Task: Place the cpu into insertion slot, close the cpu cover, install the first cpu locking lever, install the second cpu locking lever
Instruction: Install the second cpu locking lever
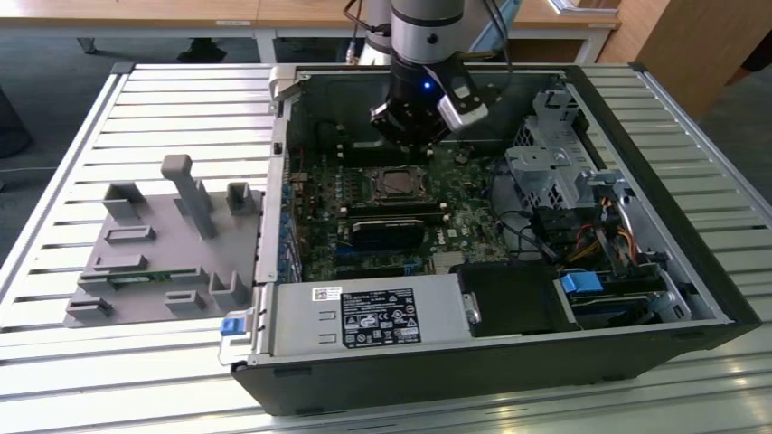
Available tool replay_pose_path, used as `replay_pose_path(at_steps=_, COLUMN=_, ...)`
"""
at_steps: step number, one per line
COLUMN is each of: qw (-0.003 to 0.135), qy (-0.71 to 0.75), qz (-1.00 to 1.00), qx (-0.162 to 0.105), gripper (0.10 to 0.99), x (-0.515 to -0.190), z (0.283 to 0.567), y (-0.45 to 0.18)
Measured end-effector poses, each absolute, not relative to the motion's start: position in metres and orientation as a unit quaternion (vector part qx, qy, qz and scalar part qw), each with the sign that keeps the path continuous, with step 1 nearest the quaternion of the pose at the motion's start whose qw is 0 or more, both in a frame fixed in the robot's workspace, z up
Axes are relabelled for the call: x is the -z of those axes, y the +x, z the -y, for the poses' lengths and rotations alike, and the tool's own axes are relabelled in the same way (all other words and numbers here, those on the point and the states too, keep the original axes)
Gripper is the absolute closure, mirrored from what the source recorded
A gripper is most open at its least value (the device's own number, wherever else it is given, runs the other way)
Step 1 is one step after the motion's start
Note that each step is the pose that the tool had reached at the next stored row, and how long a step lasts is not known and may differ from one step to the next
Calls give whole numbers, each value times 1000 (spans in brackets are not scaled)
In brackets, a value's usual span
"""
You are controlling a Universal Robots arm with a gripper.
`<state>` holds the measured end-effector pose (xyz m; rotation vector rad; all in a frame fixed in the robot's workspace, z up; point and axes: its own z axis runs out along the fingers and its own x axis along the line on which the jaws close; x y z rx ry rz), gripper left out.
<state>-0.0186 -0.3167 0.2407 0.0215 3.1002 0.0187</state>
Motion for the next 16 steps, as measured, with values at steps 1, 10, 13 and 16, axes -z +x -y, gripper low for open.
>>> replay_pose_path(at_steps=1, qw=21, qy=7, qz=-1000, qx=-6, gripper=965, x=-241, z=318, y=-19)
replay_pose_path(at_steps=10, qw=20, qy=7, qz=-1000, qx=-15, gripper=965, x=-240, z=340, y=-19)
replay_pose_path(at_steps=13, qw=18, qy=7, qz=-999, qx=-30, gripper=965, x=-239, z=345, y=-19)
replay_pose_path(at_steps=16, qw=17, qy=8, qz=-999, qx=-33, gripper=965, x=-239, z=352, y=-19)
